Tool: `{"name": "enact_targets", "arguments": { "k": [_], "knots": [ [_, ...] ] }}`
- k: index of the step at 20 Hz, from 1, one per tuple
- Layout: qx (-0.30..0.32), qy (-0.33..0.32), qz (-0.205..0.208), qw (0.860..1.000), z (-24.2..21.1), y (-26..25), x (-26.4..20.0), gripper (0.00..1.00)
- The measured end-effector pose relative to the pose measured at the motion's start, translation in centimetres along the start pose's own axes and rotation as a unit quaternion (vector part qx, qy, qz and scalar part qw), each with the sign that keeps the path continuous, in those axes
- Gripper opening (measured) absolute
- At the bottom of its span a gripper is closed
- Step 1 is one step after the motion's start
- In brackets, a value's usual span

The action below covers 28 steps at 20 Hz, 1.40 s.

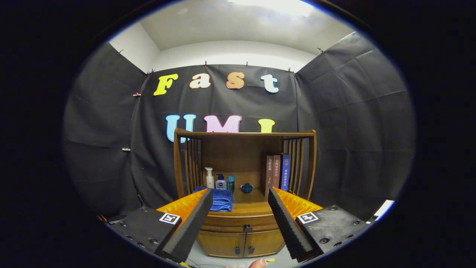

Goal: Pull open the drawer, take out the items inside it, and place them on the countertop above the cabinet.

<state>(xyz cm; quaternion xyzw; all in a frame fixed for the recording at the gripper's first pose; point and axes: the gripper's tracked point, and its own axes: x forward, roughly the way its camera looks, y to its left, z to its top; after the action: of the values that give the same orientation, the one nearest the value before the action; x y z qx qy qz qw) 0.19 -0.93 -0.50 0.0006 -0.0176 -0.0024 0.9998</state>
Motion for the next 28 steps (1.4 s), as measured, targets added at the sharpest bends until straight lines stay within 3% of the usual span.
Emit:
{"name": "enact_targets", "arguments": {
  "k": [3,13,22,28],
  "knots": [
    [0.013,-0.018,0.017,1.0,-1.3,0.6,0.8,0.98],
    [0.036,-0.019,0.012,0.999,-14.5,-1.1,9.2,0.98],
    [-0.006,0.066,0.011,0.998,-29.3,-4.1,17.4,0.99],
    [-0.004,0.109,0.008,0.994,-36.1,-4.6,18.9,0.99]
  ]
}}
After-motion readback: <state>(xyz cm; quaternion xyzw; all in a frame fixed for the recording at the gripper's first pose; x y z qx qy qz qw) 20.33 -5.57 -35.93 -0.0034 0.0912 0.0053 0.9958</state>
